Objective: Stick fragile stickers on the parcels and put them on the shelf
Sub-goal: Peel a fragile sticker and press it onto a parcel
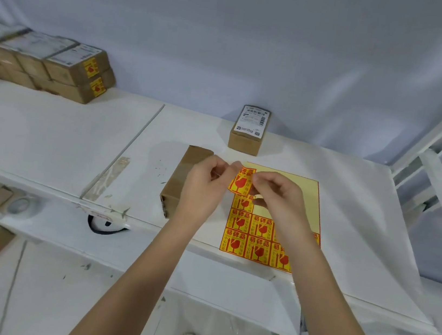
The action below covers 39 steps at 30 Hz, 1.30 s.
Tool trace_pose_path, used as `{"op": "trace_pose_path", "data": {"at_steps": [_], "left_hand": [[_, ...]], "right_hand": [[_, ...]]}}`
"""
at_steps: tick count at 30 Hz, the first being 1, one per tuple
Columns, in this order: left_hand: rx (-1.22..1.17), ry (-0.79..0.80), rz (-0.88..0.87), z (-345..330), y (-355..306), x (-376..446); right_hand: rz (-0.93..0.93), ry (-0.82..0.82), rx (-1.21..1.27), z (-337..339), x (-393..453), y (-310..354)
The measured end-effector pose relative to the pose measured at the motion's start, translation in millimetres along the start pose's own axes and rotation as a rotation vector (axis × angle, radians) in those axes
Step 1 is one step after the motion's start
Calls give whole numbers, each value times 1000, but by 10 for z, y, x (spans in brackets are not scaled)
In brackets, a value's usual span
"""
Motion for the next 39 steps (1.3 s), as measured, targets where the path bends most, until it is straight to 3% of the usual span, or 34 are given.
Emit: {"op": "trace_pose_path", "data": {"at_steps": [7,13,17,23,28,39], "left_hand": [[-54,-151,36,430,61,0],[-32,-96,65,794,267,110],[26,56,65,951,323,248],[58,157,51,1067,396,499],[125,249,60,1000,492,603],[309,163,75,899,910,529]], "right_hand": [[62,71,36,-384,14,75],[14,149,5,-708,57,104],[-14,40,14,-894,143,180],[-33,-169,-127,-1061,248,250],[-95,-250,-148,-1077,269,203],[-178,-260,-232,-1144,365,-137]]}}
Point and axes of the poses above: each hand's wrist, its own x-axis towards the middle knuckle, its own z-axis out of the back of the hand, y = z × x, the point moved 3 cm from there along x, towards the middle knuckle, and after that the axes turned 7 degrees about y, right-handed, at the moved point
